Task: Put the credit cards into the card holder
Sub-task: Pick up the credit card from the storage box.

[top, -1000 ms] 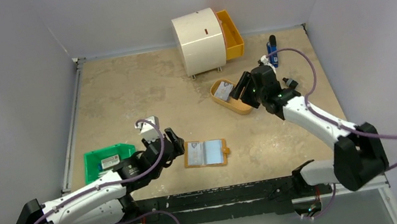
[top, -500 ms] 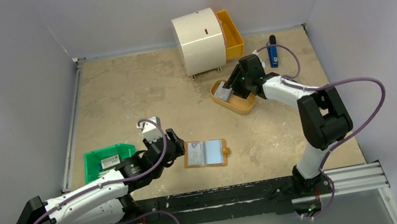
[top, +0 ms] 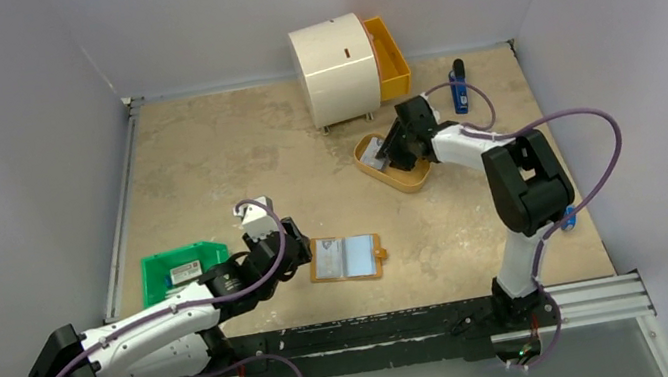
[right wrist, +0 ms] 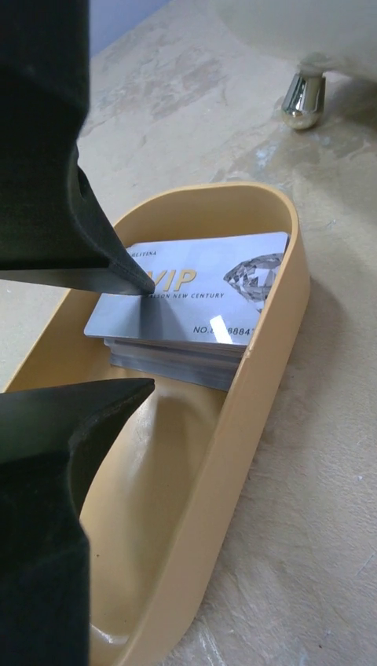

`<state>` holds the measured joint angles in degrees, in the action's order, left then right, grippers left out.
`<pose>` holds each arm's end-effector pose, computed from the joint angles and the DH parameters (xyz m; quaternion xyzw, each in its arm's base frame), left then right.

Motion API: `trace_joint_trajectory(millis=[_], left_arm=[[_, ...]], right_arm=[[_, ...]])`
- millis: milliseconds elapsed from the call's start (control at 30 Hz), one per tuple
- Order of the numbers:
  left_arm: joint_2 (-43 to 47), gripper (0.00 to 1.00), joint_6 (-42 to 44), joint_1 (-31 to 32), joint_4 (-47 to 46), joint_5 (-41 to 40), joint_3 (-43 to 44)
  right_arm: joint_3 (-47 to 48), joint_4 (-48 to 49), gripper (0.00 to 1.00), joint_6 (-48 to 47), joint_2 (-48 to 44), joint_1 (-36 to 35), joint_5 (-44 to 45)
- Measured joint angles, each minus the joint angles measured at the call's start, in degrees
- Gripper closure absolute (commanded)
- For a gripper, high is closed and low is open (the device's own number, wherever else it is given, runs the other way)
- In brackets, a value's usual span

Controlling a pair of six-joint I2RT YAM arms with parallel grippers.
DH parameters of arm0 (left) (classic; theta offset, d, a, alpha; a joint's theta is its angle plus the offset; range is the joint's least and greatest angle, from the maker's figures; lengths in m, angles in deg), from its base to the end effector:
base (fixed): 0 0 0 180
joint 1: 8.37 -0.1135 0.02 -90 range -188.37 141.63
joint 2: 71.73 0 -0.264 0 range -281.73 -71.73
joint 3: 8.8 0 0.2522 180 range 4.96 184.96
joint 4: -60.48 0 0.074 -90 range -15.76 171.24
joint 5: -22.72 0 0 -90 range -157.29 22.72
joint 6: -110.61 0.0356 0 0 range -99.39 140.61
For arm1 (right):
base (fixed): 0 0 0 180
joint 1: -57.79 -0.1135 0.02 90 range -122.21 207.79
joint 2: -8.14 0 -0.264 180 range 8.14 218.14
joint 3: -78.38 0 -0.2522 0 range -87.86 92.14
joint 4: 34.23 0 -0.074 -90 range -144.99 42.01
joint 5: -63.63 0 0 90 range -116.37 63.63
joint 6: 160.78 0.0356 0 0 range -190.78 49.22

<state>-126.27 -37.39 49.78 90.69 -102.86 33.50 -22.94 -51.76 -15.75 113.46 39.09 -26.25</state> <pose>0.1175 -0.1498 0.2056 -0.1220 0.8715 -0.1779 0.4403 0.3730 0.1262 0.1787 0.2875 0.8751 0.2328 0.3121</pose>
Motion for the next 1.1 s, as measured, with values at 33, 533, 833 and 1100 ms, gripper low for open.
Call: trace_joint_trajectory(millis=[33, 533, 833, 1100], left_arm=[[-0.07, 0.43, 0.00, 0.00, 0.00, 0.00, 0.00], [-0.92, 0.46, 0.00, 0.00, 0.00, 0.00, 0.00], [-1.36, 0.46, 0.00, 0.00, 0.00, 0.02, 0.00], [-1.60, 0.47, 0.02, 0.00, 0.00, 0.00, 0.20]], right_arm=[[0.00, 0.02, 0.59, -0.02, 0.20, 0.00, -0.11], [-3.82, 2.82, 0.79, -0.13, -2.51, 0.42, -1.14], [-4.48, 2.75, 0.91, -0.22, -4.50, 0.46, -1.14], [-4.46, 2.75, 1.00, -0.42, -7.26, 0.50, -1.25]])
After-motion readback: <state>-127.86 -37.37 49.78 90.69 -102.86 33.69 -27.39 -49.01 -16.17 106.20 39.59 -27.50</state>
